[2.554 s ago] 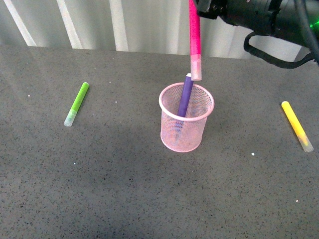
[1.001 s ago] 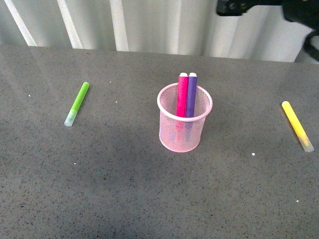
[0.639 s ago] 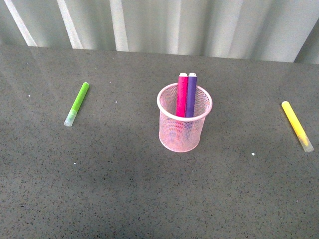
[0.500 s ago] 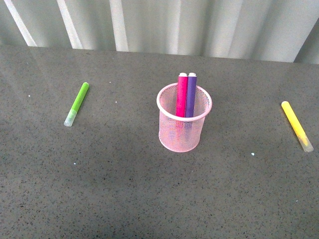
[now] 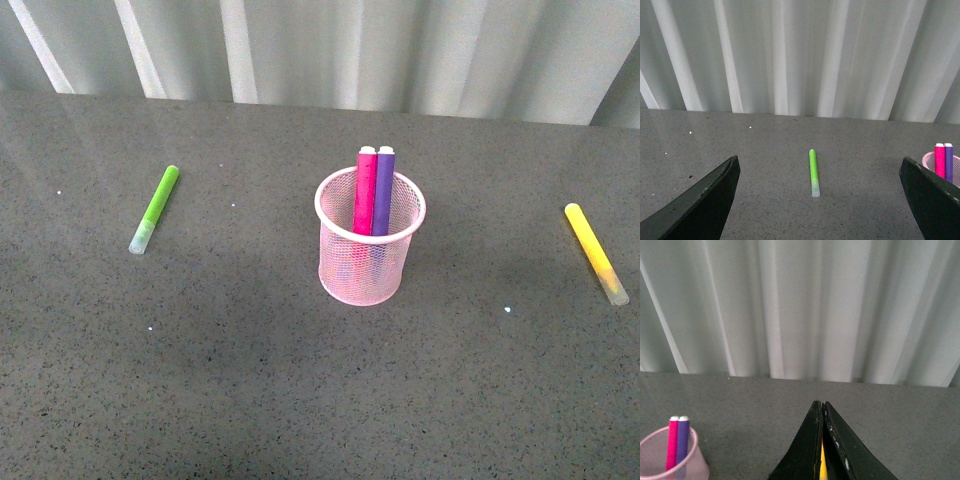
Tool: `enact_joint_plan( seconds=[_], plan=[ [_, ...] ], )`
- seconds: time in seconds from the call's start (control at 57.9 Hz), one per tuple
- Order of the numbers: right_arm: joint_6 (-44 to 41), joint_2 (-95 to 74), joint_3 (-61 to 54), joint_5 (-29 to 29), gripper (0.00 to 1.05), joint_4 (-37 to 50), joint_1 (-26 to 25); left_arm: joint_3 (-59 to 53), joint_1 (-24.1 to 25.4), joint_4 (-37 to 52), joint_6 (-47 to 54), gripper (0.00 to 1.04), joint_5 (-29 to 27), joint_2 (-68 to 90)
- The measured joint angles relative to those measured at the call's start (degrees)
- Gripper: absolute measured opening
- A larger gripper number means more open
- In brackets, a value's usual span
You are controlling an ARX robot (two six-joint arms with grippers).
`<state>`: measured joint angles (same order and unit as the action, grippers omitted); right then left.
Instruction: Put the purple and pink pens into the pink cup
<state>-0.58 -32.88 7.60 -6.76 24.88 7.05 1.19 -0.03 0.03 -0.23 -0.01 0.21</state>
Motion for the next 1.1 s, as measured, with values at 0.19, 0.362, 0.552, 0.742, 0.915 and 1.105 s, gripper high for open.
enact_joint_plan(
  seconds=[0.19, 0.362, 0.552, 0.742, 0.915, 1.105],
  plan=[
    [0.0, 4.7, -2.5, 6.5, 0.03, -2.3, -5.6, 0.0, 0.0, 0.0, 0.0, 0.98, 0.0, 0.0],
    [0.0, 9.6, -4.3, 6.7, 0.03, -5.1, -6.9, 0.0, 0.0, 0.0, 0.0, 0.98, 0.0, 0.0],
    [0.0, 13.5, -5.3, 6.7, 0.03, -7.9, -6.9, 0.0, 0.0, 0.0, 0.0, 0.98, 0.0, 0.0],
    [0.0, 17.0, -6.7, 6.7, 0.03, -8.8, -6.9, 0.0, 0.0, 0.0, 0.0, 0.98, 0.0, 0.0],
    [0.0, 20.2, -6.7, 6.7, 0.03, -11.9, -6.9, 0.0, 0.0, 0.0, 0.0, 0.98, 0.0, 0.0],
    [0.0, 24.0, -6.6, 6.7, 0.03, -15.8, -6.9, 0.0, 0.0, 0.0, 0.0, 0.98, 0.0, 0.0]
  ],
)
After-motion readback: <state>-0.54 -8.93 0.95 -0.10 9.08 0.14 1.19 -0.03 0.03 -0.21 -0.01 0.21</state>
